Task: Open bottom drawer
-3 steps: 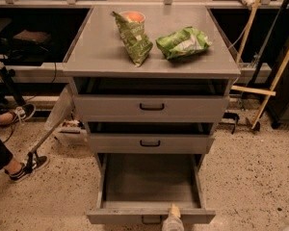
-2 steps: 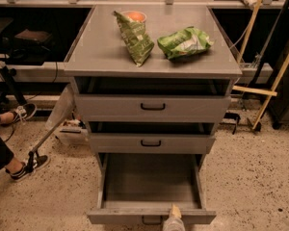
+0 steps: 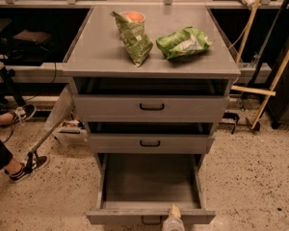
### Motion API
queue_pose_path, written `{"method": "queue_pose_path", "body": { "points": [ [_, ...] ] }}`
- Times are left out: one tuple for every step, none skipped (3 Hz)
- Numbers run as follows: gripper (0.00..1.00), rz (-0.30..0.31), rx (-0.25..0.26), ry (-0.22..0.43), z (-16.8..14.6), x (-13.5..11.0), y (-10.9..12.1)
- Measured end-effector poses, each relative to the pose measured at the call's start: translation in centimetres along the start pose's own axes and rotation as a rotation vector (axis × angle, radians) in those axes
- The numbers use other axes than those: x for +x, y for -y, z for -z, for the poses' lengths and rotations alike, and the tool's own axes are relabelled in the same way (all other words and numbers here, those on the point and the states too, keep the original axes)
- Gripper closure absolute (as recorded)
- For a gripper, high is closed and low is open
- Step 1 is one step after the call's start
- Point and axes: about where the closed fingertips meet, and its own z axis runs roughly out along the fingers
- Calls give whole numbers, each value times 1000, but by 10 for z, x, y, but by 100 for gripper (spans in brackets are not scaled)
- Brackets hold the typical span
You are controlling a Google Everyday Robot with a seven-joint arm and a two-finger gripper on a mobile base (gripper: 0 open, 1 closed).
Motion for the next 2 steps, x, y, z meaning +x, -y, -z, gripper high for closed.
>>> {"method": "queue_pose_path", "body": {
  "points": [
    [58,0,0,0,0,0,0],
    [35,0,0,0,0,0,0]
  ]
}}
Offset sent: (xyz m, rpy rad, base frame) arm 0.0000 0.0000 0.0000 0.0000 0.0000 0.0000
